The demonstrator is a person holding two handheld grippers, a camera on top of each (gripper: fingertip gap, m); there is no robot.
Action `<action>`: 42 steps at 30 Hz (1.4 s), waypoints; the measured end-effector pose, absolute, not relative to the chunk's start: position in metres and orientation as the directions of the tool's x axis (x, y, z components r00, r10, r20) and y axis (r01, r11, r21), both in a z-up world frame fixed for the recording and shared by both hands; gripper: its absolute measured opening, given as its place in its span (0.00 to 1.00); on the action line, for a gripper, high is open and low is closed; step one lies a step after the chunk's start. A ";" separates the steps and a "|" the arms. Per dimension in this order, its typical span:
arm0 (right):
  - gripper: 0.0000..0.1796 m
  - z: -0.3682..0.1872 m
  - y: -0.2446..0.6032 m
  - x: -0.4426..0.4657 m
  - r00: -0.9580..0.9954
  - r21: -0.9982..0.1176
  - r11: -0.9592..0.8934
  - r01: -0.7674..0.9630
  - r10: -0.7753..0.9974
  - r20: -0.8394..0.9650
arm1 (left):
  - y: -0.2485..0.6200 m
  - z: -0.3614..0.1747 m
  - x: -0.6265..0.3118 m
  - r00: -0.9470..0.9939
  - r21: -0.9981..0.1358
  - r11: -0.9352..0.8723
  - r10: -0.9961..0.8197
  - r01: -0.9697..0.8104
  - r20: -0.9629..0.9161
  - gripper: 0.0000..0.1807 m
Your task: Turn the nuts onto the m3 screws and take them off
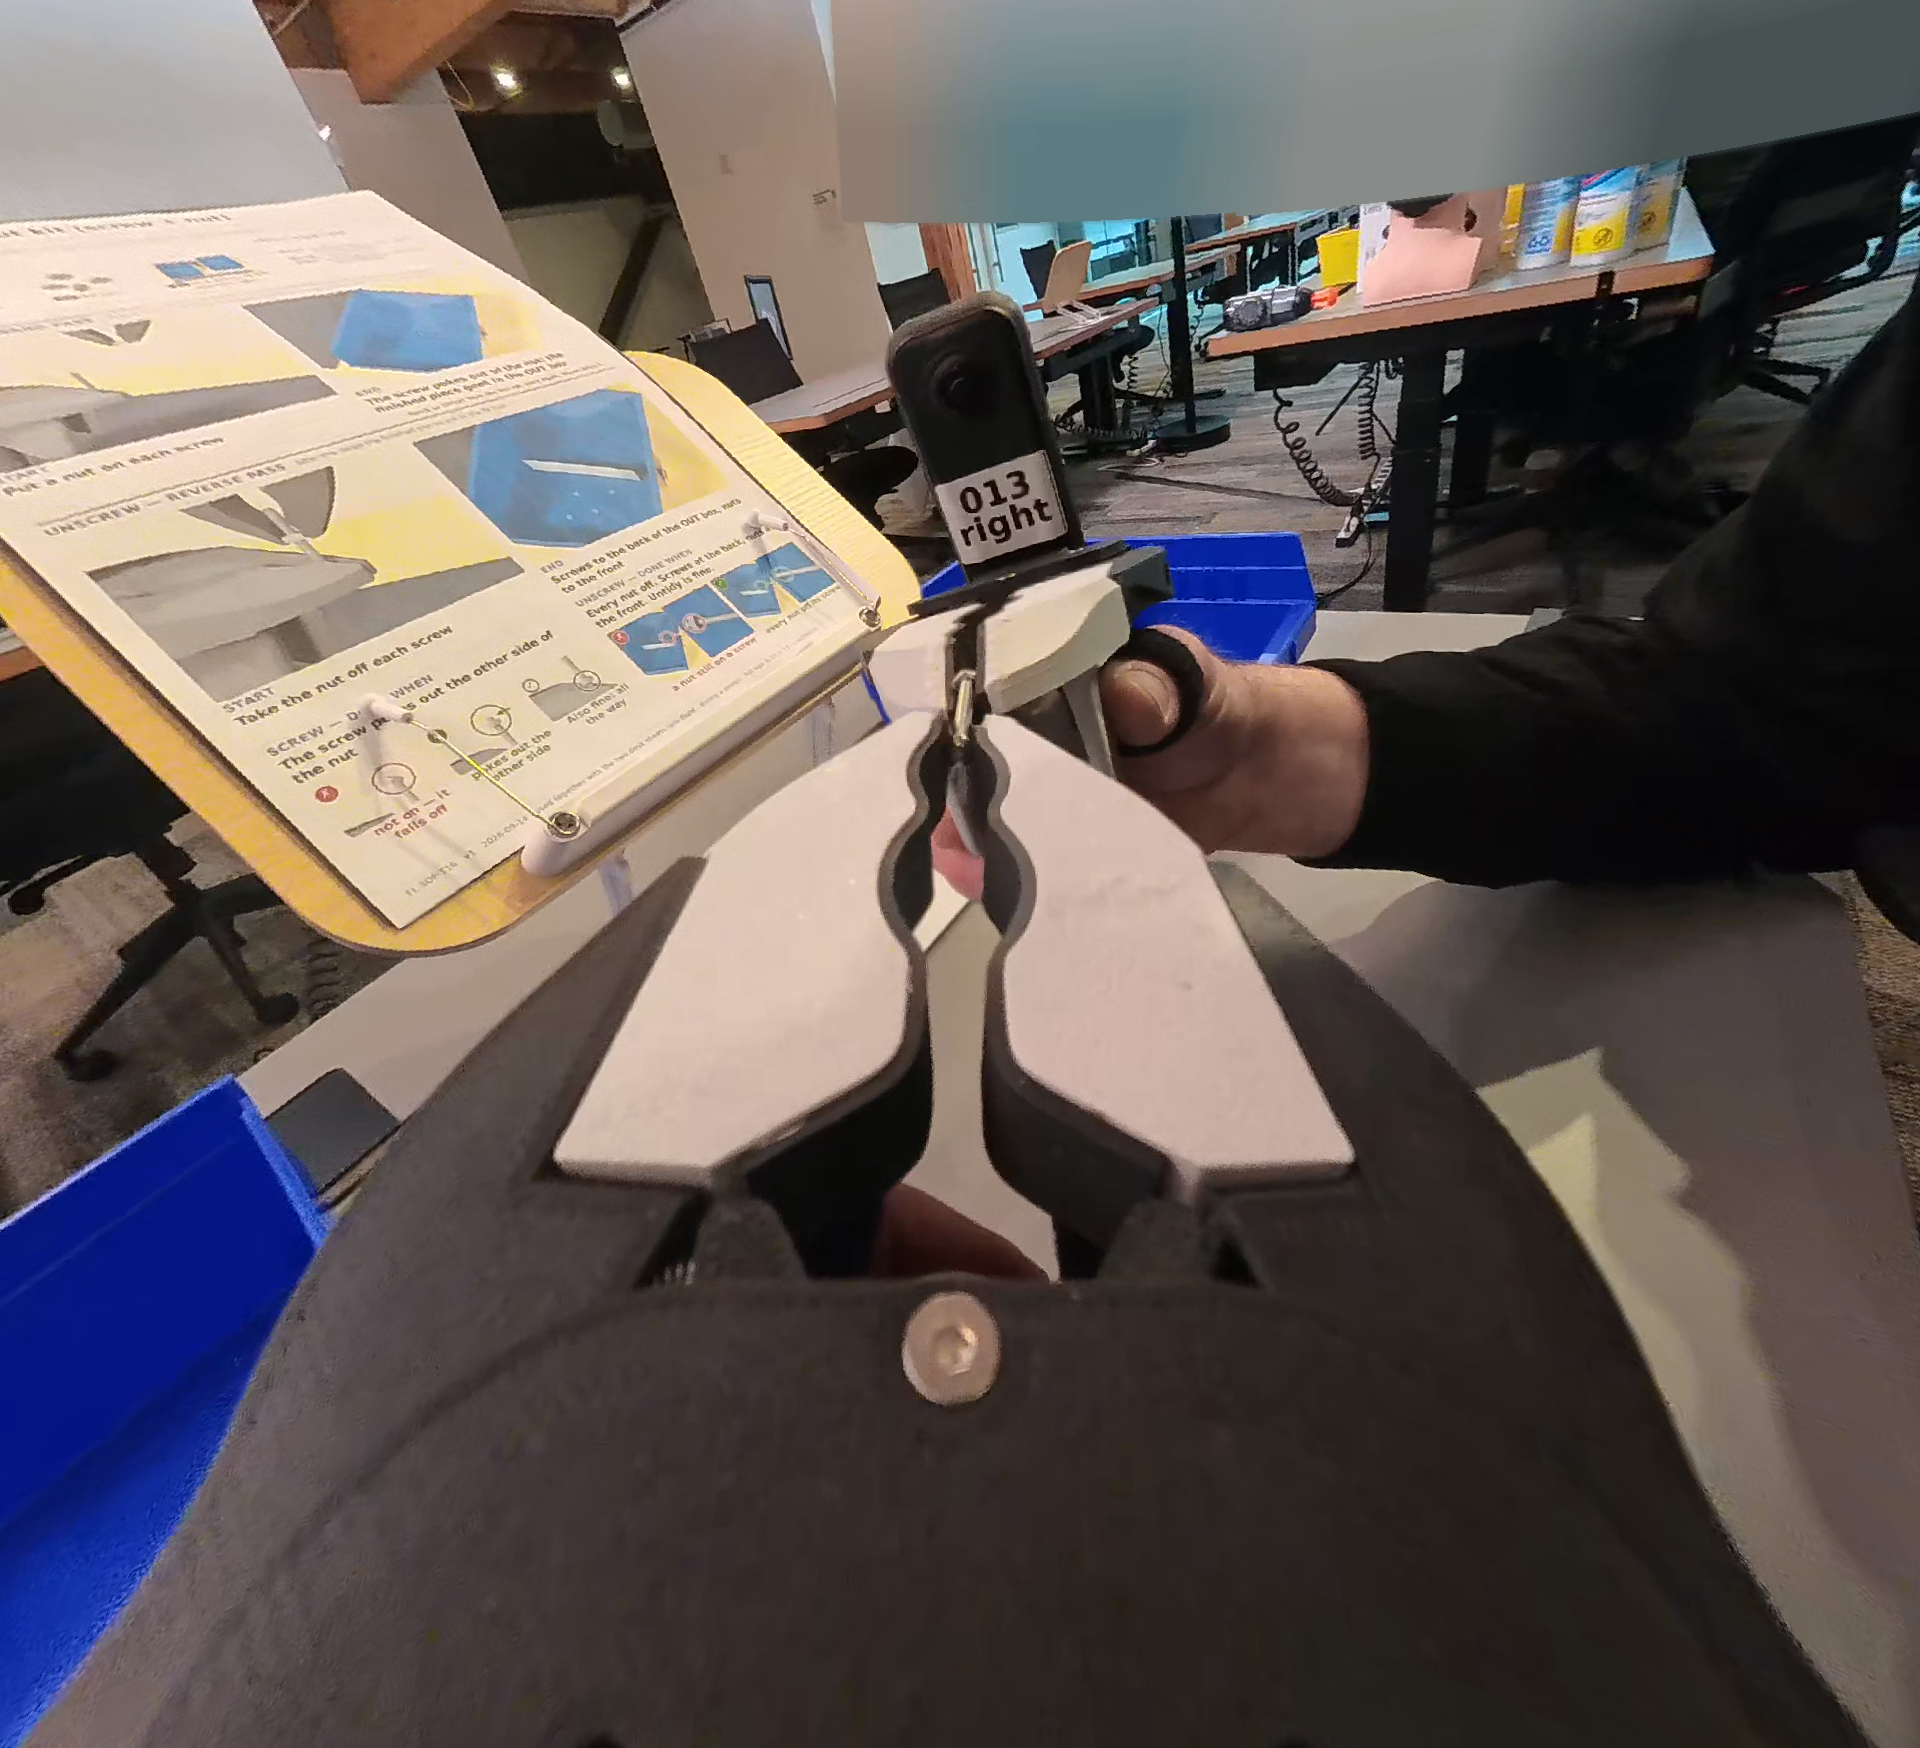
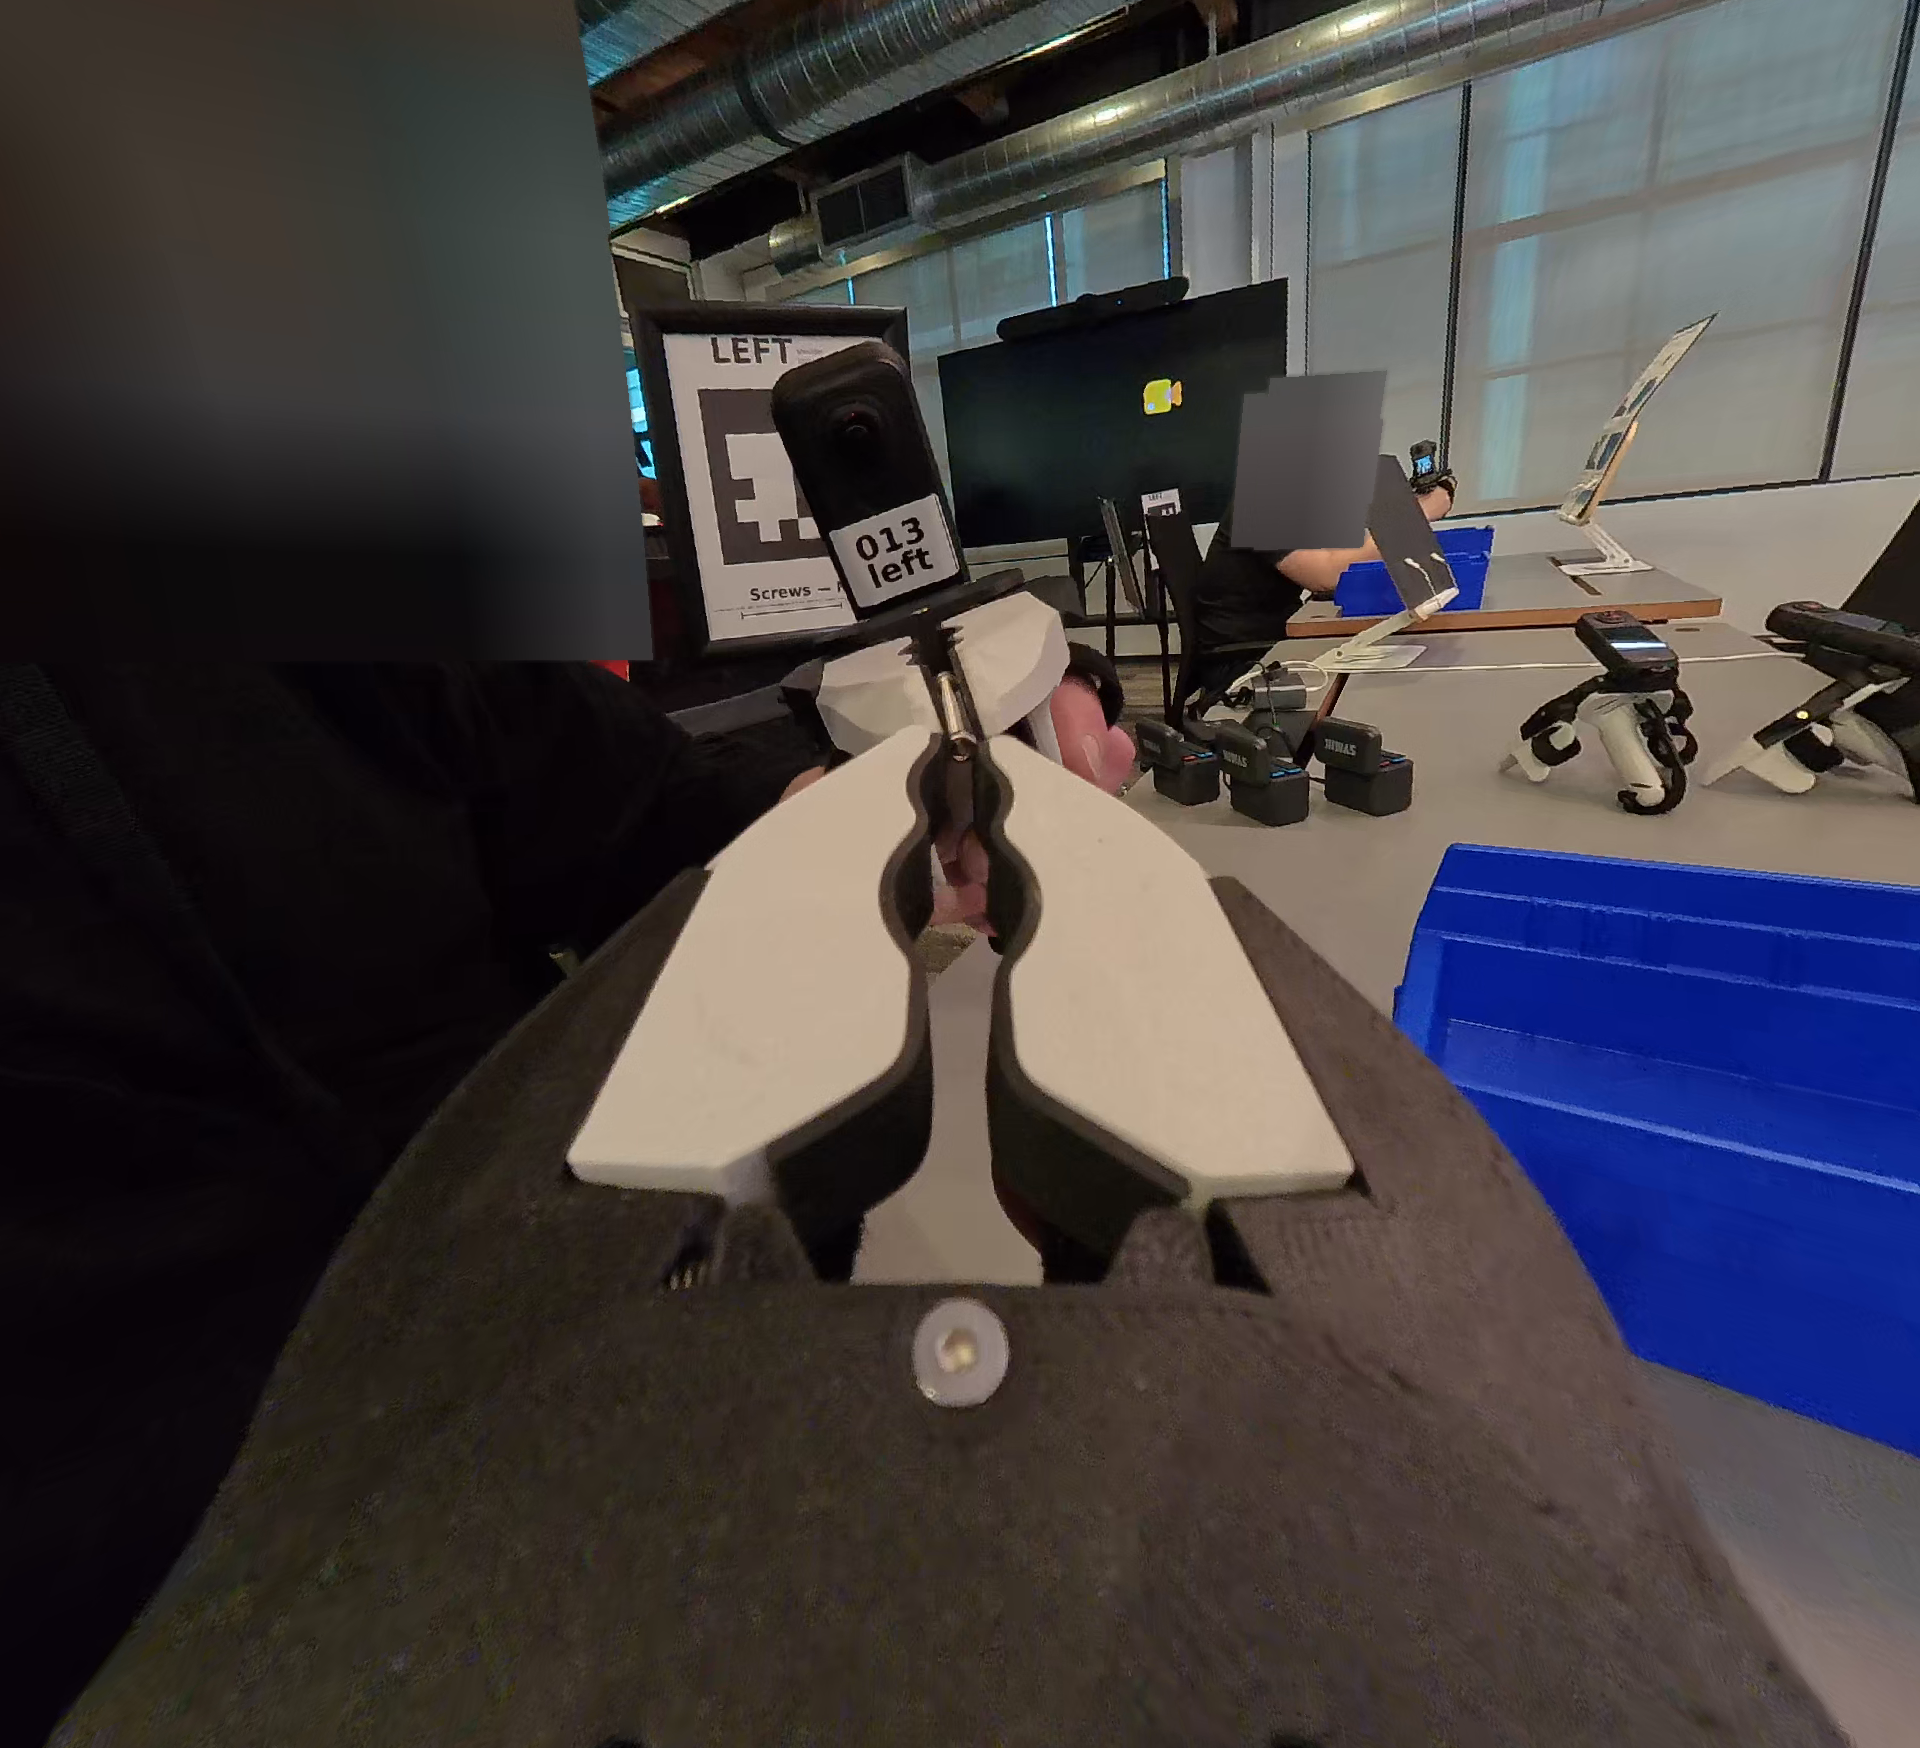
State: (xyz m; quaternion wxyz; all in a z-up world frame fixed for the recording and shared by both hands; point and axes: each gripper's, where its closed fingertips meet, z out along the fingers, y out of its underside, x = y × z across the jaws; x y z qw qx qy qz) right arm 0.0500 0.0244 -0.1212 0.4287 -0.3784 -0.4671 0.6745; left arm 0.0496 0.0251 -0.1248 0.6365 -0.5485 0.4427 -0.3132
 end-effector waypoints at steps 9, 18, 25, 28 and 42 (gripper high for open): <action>0.03 -0.121 0.022 0.051 -0.341 -0.961 -0.166 -0.219 0.936 -0.084 | 0.024 -0.122 0.049 0.409 -0.980 0.190 -0.890 -0.063 -0.199 0.01; 0.06 -0.120 0.023 0.050 -0.337 -0.958 -0.178 -0.225 0.937 -0.095 | 0.024 -0.124 0.050 0.398 -0.985 0.165 -0.901 -0.056 -0.173 0.01; 0.03 -0.120 0.023 0.049 -0.330 -0.959 -0.172 -0.224 0.939 -0.091 | 0.024 -0.125 0.052 0.395 -0.985 0.163 -0.902 -0.060 -0.174 0.01; 0.03 -0.119 0.023 0.050 -0.325 -0.960 -0.158 -0.231 0.943 -0.077 | 0.023 -0.125 0.052 0.386 -0.988 0.148 -0.909 -0.051 -0.156 0.01; 0.03 -0.123 0.026 0.049 -0.226 -0.980 -0.011 -0.197 0.974 0.034 | 0.024 -0.123 0.051 0.310 -0.996 -0.011 -0.950 0.092 0.039 0.08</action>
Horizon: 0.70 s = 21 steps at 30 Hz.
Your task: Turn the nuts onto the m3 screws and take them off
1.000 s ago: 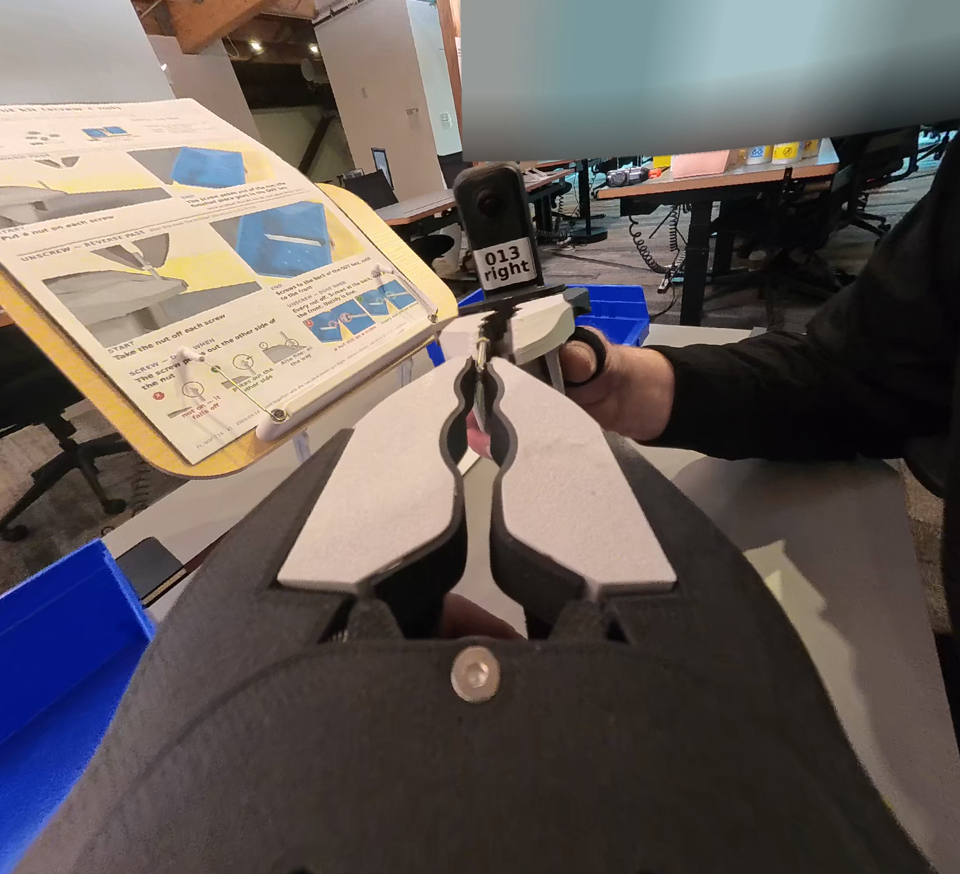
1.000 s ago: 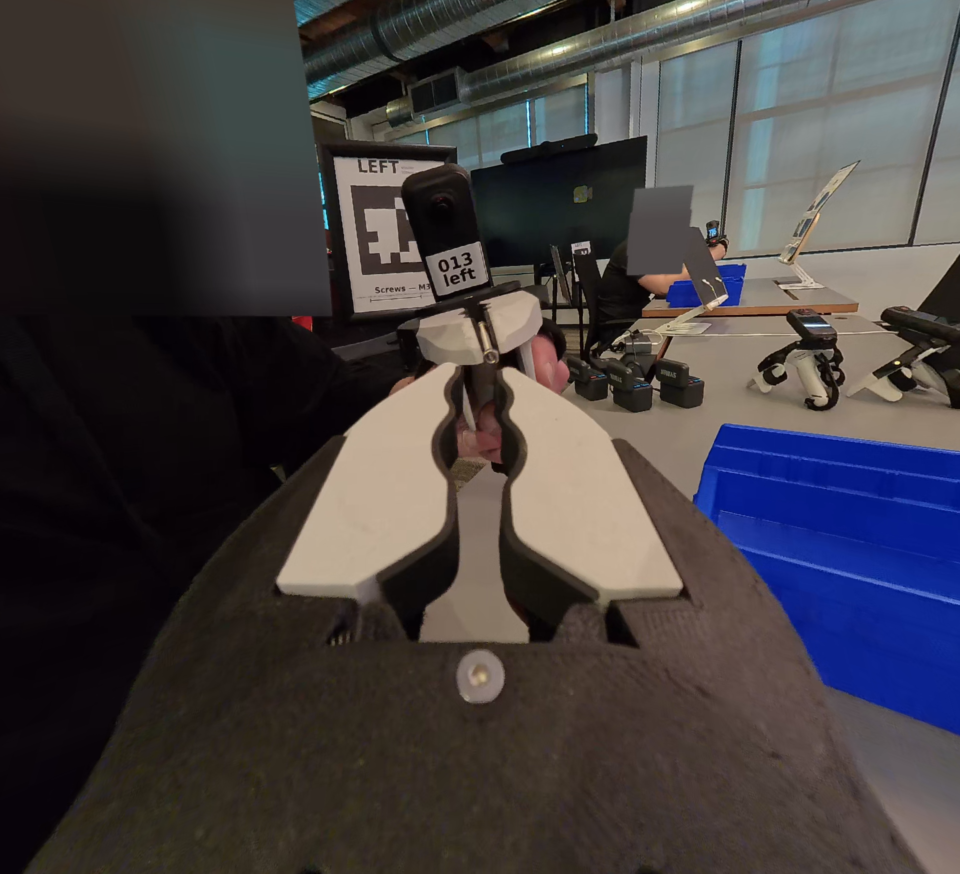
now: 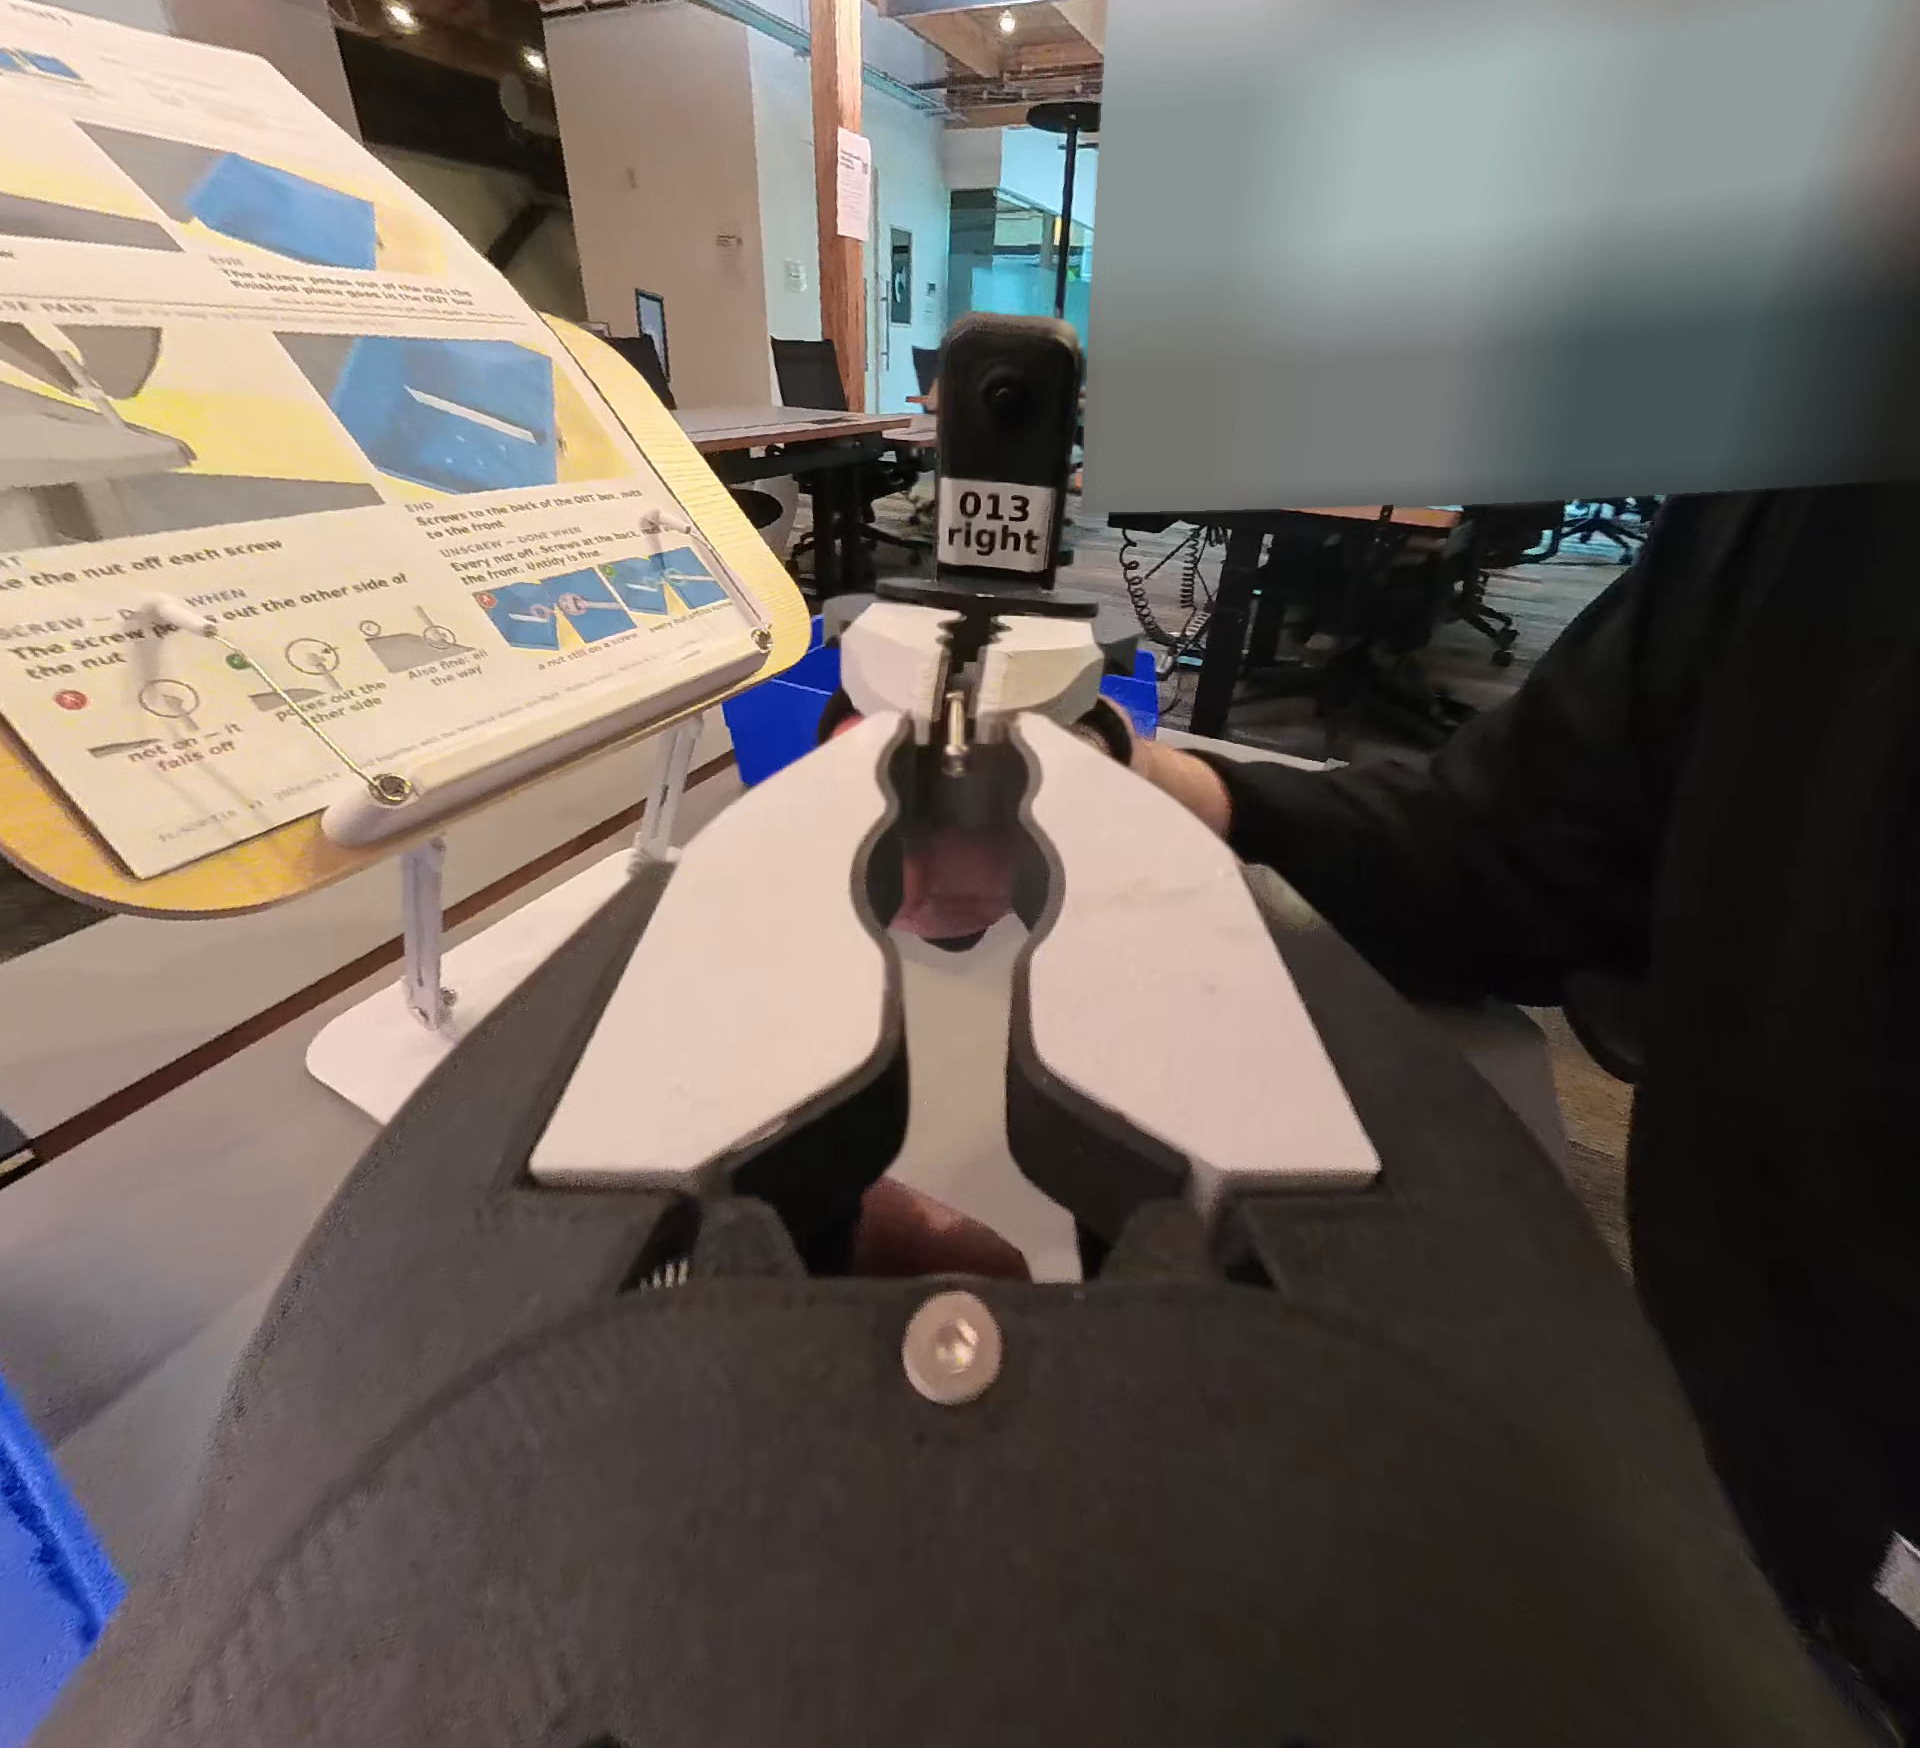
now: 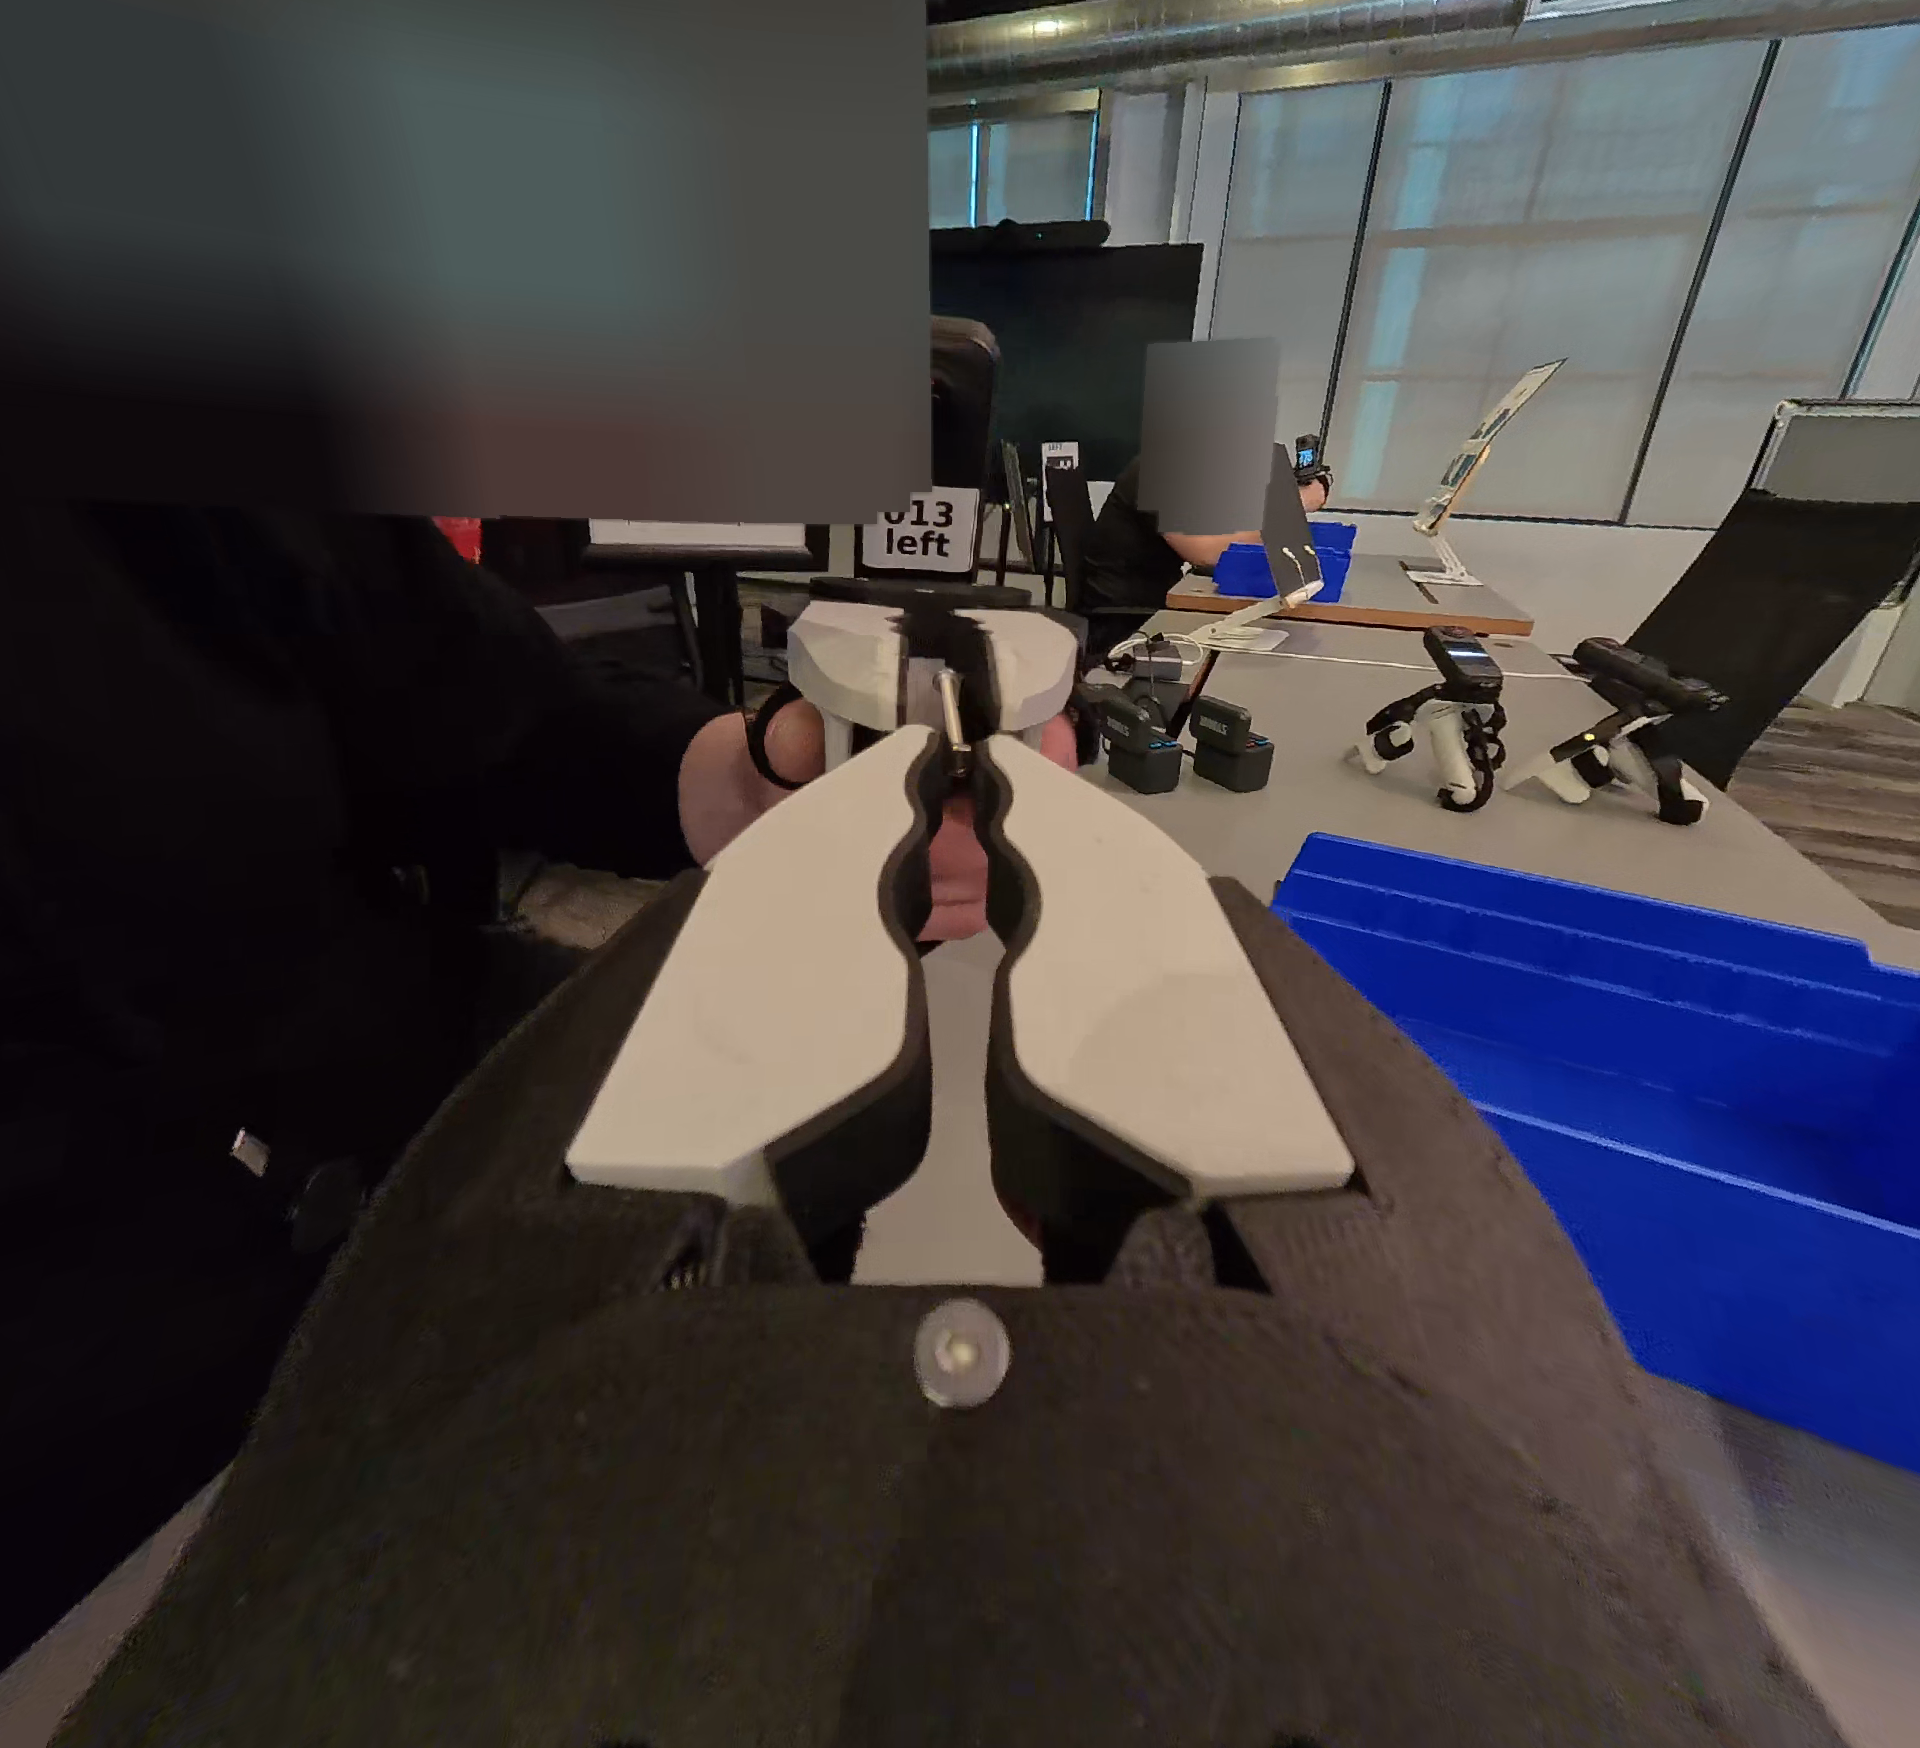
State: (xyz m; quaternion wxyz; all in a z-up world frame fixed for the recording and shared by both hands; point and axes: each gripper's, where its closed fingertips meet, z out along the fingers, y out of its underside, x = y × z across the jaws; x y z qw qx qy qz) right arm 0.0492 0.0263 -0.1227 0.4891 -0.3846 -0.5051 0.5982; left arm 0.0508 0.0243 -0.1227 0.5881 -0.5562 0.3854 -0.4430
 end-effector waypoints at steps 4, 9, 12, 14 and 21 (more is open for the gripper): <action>0.03 -0.120 0.029 0.051 -0.227 -0.976 -0.041 -0.212 0.974 0.009 | 0.029 -0.123 0.046 0.360 -0.998 0.045 -0.933 0.049 -0.024 0.14; 0.03 -0.118 0.032 0.050 -0.255 -0.965 -0.135 -0.227 0.964 -0.075 | 0.032 -0.123 0.043 0.436 -0.984 0.174 -0.882 -0.047 -0.177 0.18; 0.03 -0.118 0.032 0.049 -0.291 -0.952 -0.196 -0.234 0.949 -0.124 | 0.030 -0.122 0.041 0.442 -0.960 0.253 -0.852 -0.118 -0.279 0.17; 0.03 -0.119 0.032 0.048 -0.306 -0.948 -0.221 -0.230 0.941 -0.145 | 0.032 -0.119 0.038 0.458 -0.948 0.286 -0.830 -0.143 -0.319 0.17; 0.02 -0.119 0.033 0.048 -0.354 -0.923 -0.303 -0.238 0.912 -0.208 | 0.030 -0.121 0.038 0.446 -0.894 0.375 -0.775 -0.245 -0.447 0.12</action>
